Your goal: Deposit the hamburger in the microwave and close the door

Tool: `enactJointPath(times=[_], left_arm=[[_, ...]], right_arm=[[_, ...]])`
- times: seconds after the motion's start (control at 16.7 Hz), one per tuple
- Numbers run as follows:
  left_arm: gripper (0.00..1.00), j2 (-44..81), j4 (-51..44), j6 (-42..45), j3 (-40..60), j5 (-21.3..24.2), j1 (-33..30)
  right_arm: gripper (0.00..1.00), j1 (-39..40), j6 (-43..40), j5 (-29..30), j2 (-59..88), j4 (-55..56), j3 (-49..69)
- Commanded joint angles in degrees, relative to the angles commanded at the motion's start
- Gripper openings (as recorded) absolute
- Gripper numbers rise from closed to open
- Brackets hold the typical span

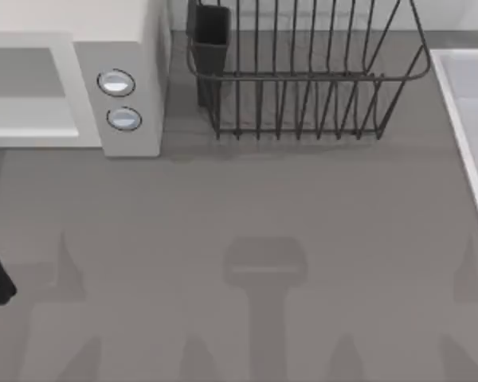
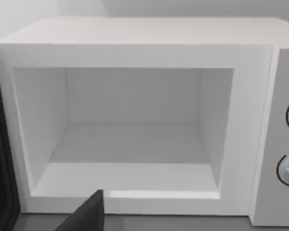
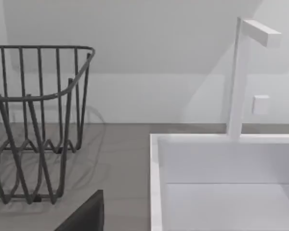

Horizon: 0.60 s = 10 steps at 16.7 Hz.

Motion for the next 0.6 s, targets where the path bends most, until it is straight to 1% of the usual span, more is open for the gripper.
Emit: enactJointPath(times=[0.18, 0.3, 0.42, 0.6], left_arm=[[1.0, 0.6, -0.4, 0.6, 0.4, 0.1, 0.2], [1.0, 3.5, -2.4, 3.6, 2.1, 0.5, 1.3], [1.0, 8.3, -5.7, 9.0, 5.1, 1.2, 3.0], [1.0, 18.4, -12.3, 20.4, 11.1, 2.3, 6.4]], right_arm=[[1.0, 0.0, 0.0, 0.0, 0.0, 0.0, 0.0], [1.0, 0.0, 0.0, 0.0, 0.0, 0.0, 0.0], [1.0, 0.0, 0.0, 0.0, 0.0, 0.0, 0.0], [1.0, 0.0, 0.0, 0.0, 0.0, 0.0, 0.0]])
